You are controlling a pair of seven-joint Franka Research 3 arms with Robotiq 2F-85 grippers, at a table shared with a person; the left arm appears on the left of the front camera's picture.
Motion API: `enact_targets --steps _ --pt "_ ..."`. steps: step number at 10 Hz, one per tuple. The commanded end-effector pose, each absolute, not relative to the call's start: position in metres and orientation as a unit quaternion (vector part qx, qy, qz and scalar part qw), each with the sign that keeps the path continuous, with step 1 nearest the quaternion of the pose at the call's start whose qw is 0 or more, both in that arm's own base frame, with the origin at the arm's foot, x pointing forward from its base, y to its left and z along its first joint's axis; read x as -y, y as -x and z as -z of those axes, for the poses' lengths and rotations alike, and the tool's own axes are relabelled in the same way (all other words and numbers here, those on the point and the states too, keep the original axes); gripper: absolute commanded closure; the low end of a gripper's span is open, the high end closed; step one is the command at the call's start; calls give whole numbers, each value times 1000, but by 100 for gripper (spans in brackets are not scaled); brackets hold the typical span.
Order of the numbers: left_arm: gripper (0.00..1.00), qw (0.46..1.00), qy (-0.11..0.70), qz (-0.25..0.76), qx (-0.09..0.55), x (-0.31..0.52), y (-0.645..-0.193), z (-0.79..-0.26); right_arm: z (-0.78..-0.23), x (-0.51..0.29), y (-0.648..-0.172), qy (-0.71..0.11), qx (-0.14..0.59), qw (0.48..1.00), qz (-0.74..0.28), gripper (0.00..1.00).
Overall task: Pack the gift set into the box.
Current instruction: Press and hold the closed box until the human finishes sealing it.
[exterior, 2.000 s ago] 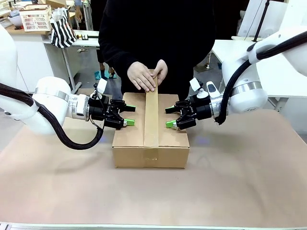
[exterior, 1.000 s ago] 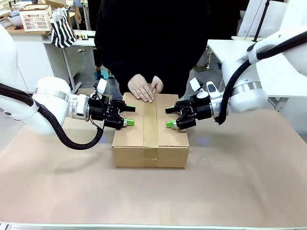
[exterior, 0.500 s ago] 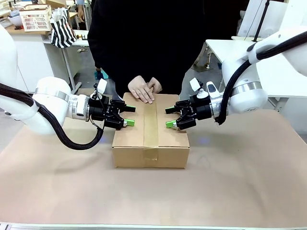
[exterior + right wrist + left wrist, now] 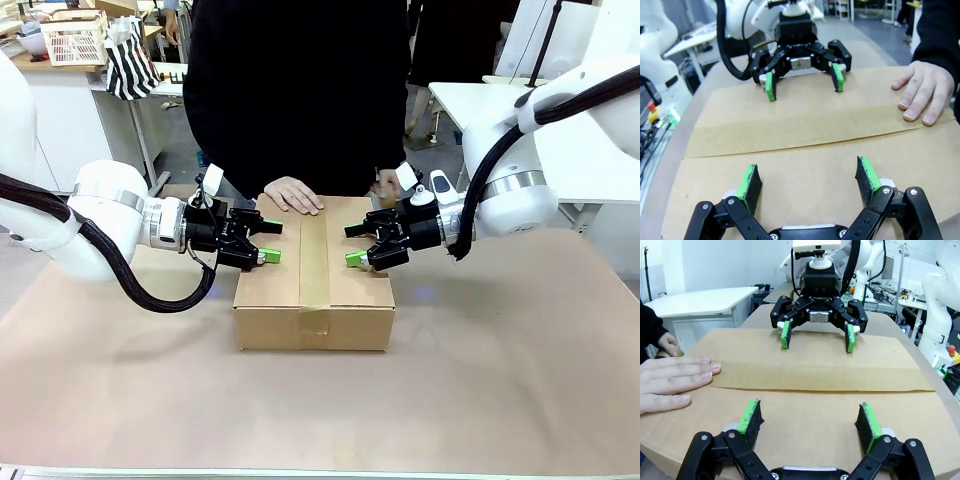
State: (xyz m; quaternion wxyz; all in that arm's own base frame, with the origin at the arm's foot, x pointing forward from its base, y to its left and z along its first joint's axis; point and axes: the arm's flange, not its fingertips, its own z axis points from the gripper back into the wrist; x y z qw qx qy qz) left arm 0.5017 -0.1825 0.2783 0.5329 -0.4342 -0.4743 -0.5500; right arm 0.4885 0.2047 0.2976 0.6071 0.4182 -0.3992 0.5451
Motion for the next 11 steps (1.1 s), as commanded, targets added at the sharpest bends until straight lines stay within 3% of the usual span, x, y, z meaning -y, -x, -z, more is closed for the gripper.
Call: enact_targets --steps 1,11 --pt "0 536 434 546 475 182 -501 -276 -296 -205 -486 -411 397 612 -547 0" --pt "0 536 434 546 475 182 -501 -276 -296 -205 -486 -411 397 612 -547 0"
